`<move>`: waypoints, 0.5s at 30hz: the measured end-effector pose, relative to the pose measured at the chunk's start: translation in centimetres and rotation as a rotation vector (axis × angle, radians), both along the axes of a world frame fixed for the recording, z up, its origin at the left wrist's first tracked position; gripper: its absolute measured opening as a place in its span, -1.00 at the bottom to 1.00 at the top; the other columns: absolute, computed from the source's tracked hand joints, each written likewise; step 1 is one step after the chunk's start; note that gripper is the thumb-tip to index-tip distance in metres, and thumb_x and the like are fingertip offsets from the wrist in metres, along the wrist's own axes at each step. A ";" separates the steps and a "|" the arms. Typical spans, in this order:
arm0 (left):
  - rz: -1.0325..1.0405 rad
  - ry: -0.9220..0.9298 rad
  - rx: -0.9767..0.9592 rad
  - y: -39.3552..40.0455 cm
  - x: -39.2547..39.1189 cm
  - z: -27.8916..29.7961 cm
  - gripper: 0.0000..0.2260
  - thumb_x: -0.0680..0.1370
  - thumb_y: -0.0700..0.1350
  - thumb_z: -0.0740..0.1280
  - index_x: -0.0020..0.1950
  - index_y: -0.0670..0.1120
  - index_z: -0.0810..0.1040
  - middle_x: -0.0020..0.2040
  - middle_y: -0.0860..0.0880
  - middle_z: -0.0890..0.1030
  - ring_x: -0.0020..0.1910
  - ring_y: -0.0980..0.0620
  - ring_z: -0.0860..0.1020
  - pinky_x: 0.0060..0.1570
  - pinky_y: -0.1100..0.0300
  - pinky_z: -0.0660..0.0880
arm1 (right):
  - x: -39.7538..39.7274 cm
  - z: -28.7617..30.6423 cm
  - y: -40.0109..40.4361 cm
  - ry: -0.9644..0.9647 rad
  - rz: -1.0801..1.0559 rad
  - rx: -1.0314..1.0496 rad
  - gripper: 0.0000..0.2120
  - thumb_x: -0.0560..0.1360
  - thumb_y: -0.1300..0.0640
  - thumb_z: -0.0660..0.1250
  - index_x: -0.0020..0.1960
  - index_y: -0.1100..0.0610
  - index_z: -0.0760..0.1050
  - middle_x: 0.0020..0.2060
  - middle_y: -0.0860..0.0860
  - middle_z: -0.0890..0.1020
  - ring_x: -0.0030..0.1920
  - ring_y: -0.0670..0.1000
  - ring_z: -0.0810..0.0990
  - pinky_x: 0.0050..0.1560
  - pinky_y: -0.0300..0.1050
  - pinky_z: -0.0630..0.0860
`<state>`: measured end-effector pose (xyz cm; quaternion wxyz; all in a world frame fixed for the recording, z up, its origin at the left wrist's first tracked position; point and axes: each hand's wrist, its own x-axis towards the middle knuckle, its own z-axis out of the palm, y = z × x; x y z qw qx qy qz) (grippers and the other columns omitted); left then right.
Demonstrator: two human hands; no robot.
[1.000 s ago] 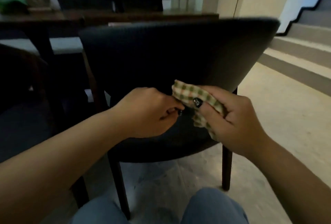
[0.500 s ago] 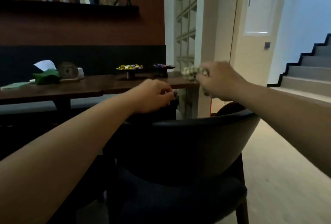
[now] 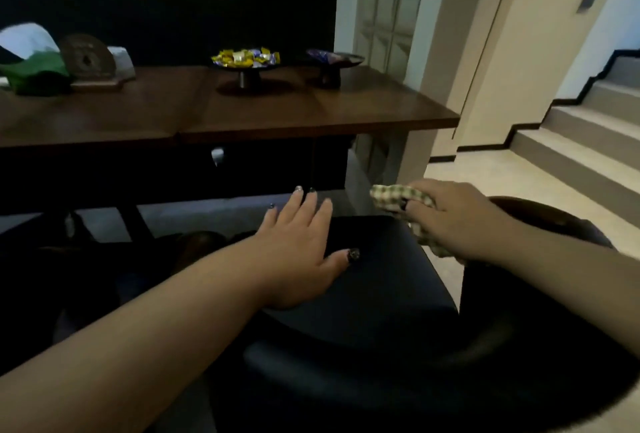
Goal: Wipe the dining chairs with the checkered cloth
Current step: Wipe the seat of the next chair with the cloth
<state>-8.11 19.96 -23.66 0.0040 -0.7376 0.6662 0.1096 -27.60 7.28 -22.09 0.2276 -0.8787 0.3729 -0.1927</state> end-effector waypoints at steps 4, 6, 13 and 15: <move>0.040 0.179 -0.040 -0.1 -0.2 -0.3 -0.32 0.62 0.24 0.01 0.58 -0.05 -0.22 0.59 -0.01 -0.23 0.53 0.05 -0.30 0.49 0.03 -0.20 | 1.0 -1.3 0.2 0.066 0.076 0.225 -0.86 0.58 0.04 0.21 0.10 -0.13 0.47 -0.18 -0.12 0.62 -0.26 -0.13 0.61 -0.32 -0.25 0.51; 0.108 0.376 -0.027 -0.4 -0.2 -0.3 -0.34 0.62 0.21 0.06 0.59 -0.03 -0.15 0.60 0.01 -0.13 0.55 0.08 -0.20 0.46 0.14 -0.14 | 1.3 -1.4 -0.3 0.008 -0.045 0.579 -0.89 0.56 0.03 0.27 0.07 -0.06 0.50 -0.06 -0.08 0.63 -0.09 -0.09 0.60 -0.15 -0.20 0.48; 0.080 0.621 0.034 -1.3 -0.6 -1.3 -0.40 0.65 0.01 0.13 0.58 0.10 -0.14 0.59 0.04 -0.03 0.56 0.03 -0.06 0.47 0.15 -0.06 | 1.3 -1.5 0.1 -0.216 -0.176 1.508 -0.75 0.25 0.35 0.24 -0.07 0.22 0.45 -0.23 0.17 0.59 -0.26 0.10 0.64 -0.28 -0.13 0.58; 0.000 0.564 0.064 -1.1 -0.5 -1.9 -0.40 0.66 -0.01 0.12 0.57 0.17 -0.19 0.59 0.05 -0.11 0.54 0.06 -0.21 0.40 0.17 -0.17 | 1.2 -1.6 0.3 -0.163 -0.118 1.565 -0.62 0.14 0.35 0.23 -0.04 0.24 0.45 -0.20 0.19 0.55 -0.21 0.12 0.59 -0.19 -0.08 0.54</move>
